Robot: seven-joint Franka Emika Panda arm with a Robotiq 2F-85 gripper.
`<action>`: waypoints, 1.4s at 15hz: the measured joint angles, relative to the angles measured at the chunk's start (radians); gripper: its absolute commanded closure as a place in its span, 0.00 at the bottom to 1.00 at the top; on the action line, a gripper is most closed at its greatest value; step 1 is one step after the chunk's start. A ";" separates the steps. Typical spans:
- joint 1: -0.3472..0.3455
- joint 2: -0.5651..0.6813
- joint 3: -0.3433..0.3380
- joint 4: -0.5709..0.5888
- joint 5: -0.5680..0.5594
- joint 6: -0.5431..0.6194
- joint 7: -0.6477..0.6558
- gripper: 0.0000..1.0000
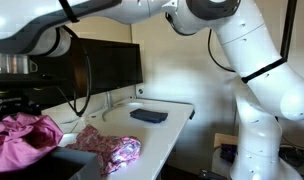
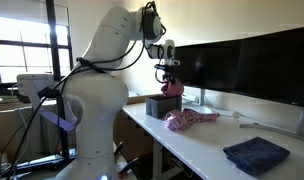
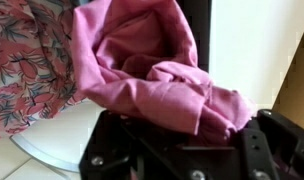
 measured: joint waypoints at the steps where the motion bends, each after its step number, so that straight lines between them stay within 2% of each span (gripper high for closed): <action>1: 0.011 0.009 -0.004 0.000 0.000 0.013 0.026 0.97; 9: 0.096 0.038 -0.005 -0.061 0.000 0.036 0.216 0.98; 15: 0.108 -0.043 0.011 -0.280 0.003 0.059 0.384 0.98; 20: 0.090 -0.156 0.018 -0.450 0.024 0.066 0.467 0.99; 21: 0.079 -0.176 0.020 -0.482 0.038 0.070 0.468 0.92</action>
